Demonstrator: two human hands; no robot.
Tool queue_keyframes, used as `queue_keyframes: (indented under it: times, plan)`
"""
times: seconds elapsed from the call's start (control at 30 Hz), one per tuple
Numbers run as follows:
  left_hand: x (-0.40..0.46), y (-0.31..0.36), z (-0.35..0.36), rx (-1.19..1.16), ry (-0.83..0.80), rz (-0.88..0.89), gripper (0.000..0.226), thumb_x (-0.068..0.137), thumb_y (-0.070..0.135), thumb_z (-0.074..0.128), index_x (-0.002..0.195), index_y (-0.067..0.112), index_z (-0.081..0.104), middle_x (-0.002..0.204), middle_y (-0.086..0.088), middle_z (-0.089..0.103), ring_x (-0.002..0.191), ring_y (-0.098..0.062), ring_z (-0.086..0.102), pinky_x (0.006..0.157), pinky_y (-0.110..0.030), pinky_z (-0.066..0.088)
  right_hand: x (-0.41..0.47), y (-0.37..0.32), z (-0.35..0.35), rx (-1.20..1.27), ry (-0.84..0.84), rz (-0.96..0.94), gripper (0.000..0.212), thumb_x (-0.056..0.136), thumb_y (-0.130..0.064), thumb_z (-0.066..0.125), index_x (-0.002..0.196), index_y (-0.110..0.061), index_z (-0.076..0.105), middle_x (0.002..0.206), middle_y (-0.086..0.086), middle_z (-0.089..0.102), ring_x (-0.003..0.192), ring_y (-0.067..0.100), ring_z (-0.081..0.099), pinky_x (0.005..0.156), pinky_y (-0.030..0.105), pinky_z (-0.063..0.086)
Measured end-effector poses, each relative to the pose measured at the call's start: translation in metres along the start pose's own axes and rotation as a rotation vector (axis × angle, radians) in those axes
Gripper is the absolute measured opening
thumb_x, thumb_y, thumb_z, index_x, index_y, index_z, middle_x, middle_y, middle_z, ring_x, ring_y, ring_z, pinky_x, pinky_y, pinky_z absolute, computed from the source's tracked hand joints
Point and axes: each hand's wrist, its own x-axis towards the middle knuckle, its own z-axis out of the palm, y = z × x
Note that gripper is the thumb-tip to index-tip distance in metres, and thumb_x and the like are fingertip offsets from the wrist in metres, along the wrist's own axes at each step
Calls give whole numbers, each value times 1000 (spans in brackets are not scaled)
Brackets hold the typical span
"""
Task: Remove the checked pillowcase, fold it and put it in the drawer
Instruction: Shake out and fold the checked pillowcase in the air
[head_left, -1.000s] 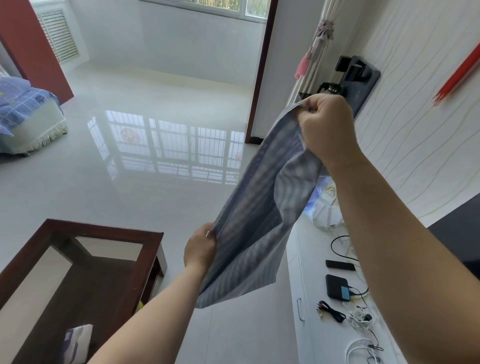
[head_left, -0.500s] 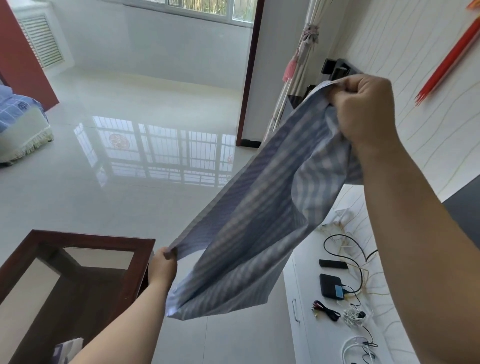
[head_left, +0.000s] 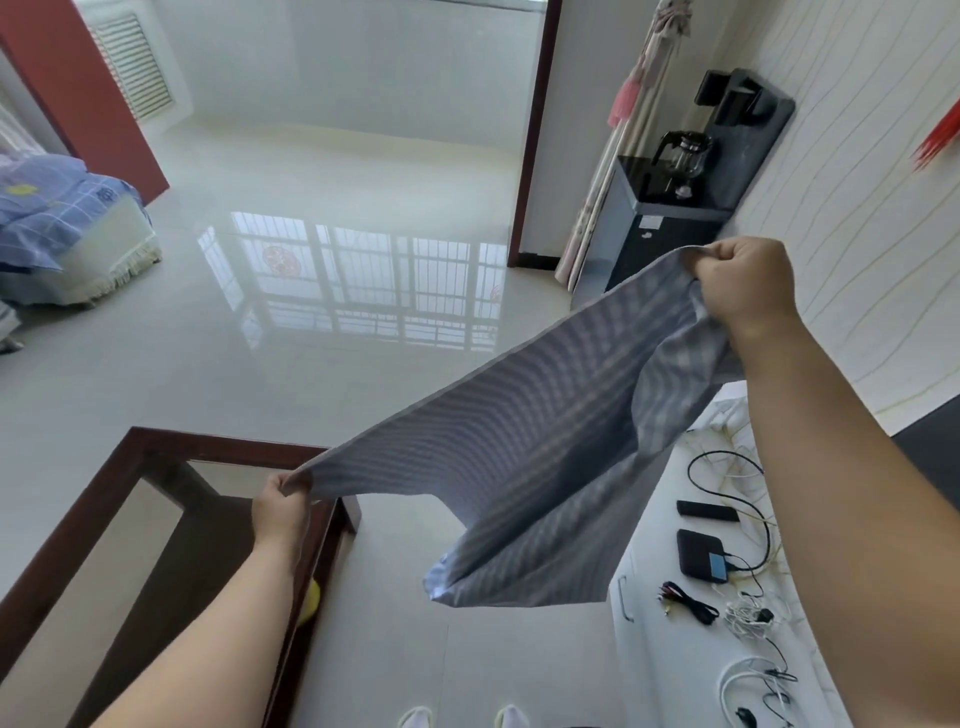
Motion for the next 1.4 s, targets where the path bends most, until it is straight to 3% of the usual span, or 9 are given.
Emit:
queue_keyframes:
  times: [0.23,0.33,0.47,0.63,0.8,0.93,1.07,1.13,1.4]
  plan:
    - [7,35,-23,-288,86,-15,19,90,17,63,106,8,61,89,-1,62,88,-16,58,78,-28,46,13,38,4,-132,-95,197,31,88,-13,56,57,-9,49,56,11,35,58,25,30,65,32,32]
    - [15,53,-31,-502,69,-34,31,85,17,70,112,4,62,95,-2,66,93,-17,63,85,-28,51,20,57,8,-194,-125,266,20,88,-15,56,70,-7,55,64,12,39,70,23,34,66,31,33]
    - [17,85,-32,-579,63,46,8,87,10,64,93,14,65,92,0,65,86,-15,63,75,-25,50,26,79,16,-229,-180,336,15,88,-18,56,82,-4,58,71,13,44,72,26,42,66,30,34]
    - [23,116,-30,-554,145,50,13,81,22,70,92,18,66,92,1,65,88,-18,62,70,-31,47,40,96,36,-249,-188,416,18,90,-24,56,94,-6,53,87,18,51,78,30,50,61,30,35]
    - [20,134,-5,-493,186,10,6,86,20,67,84,19,62,85,5,62,82,-13,60,71,-28,49,43,118,65,-212,-206,504,38,90,-22,55,118,4,53,106,20,61,101,37,60,77,36,44]
    - [19,144,16,-393,196,-35,10,85,17,68,80,16,60,78,4,60,76,-14,59,72,-30,47,40,134,90,-75,-212,552,42,86,-11,55,125,1,49,111,10,58,101,31,58,72,29,35]
    - [20,159,31,-368,226,-69,20,83,12,68,69,16,54,71,3,57,67,-13,57,67,-25,50,35,153,112,64,-223,772,34,89,-11,50,123,-4,54,101,13,54,90,24,51,80,35,44]
    - [20,167,39,-401,263,-82,22,84,11,67,68,16,52,70,5,55,61,-7,54,54,-15,46,28,162,116,69,-204,837,35,94,-9,45,128,-2,50,117,17,55,100,25,52,91,36,45]
    - [-5,208,87,-312,113,-7,20,81,9,67,66,13,54,70,0,56,67,-17,58,62,-25,49,-12,127,131,294,65,662,24,93,-17,48,108,-6,62,105,10,61,99,25,56,88,31,43]
